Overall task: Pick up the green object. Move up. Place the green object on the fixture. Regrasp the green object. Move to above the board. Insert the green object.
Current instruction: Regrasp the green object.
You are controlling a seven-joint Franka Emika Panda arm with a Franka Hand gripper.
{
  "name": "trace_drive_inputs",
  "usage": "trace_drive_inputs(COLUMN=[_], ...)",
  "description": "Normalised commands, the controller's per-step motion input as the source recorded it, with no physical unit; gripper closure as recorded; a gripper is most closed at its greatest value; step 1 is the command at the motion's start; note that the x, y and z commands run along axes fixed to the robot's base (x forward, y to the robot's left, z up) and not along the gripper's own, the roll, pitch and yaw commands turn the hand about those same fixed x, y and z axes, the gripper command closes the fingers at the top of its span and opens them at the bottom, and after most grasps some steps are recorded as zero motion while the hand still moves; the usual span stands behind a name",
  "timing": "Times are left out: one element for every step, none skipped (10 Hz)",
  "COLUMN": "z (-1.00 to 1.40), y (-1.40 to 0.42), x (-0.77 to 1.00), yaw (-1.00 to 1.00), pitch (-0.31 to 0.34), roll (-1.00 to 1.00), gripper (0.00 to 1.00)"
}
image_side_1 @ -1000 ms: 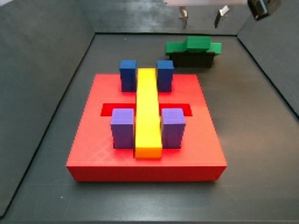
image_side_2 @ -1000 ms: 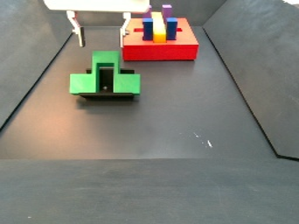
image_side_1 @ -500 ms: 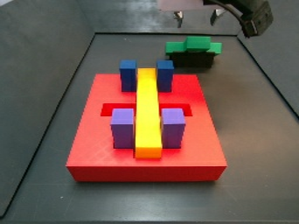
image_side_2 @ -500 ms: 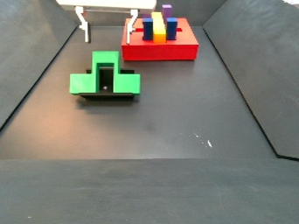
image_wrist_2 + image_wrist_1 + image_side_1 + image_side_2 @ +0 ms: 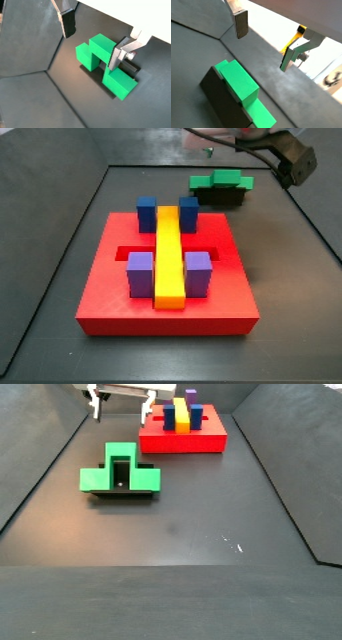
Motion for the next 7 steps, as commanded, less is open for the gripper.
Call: trace_drive_inputs(z=[-0.08,-0.28,-0.30,-0.15,0.00,-0.06,-0.45], y=[-0.17,-0.01,0.06,0.08,0.00,0.00,0.16], x=[0.12,0.19,0.07,0.00,0.00,0.01,0.06], yaw=[0.02,0.00,0.00,0.00,0.00,0.00,0.00], pitch=[0.291,0.340,0.214,0.151,0.000,0.000,0.100], roll=[1.00,0.77,0.16,0.06,-0.01,-0.01,-0.10], gripper=[0.00,0.00,0.00,0.00,0.00,0.00,0.00])
